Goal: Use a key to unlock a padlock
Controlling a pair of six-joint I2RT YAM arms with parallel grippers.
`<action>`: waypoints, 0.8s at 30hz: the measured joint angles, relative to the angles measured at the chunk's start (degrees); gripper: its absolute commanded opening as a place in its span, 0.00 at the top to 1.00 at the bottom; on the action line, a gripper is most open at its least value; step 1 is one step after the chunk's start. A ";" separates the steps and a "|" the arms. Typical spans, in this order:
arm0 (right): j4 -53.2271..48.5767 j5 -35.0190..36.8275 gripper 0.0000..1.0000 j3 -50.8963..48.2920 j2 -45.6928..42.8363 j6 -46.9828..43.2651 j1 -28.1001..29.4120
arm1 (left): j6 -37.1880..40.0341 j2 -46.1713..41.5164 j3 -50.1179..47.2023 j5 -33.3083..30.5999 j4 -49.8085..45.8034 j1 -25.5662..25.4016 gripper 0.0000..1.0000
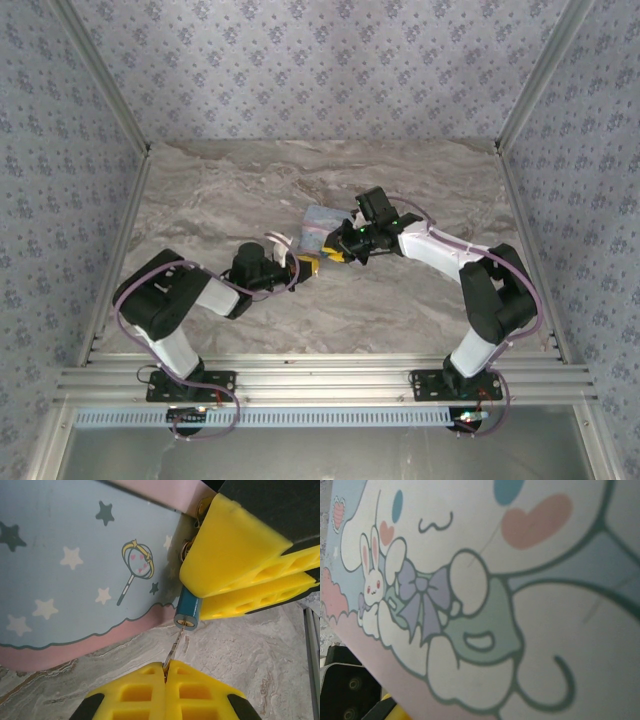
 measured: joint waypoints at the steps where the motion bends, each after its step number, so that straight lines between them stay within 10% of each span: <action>1: -0.02 0.13 1.00 0.00 0.00 -0.02 0.00 | -0.46 0.13 0.00 0.02 0.22 0.00 1.00; 24: -2.34 2.03 1.00 0.02 -0.31 -3.30 0.44 | -4.72 0.46 0.81 2.25 -0.17 -0.24 1.00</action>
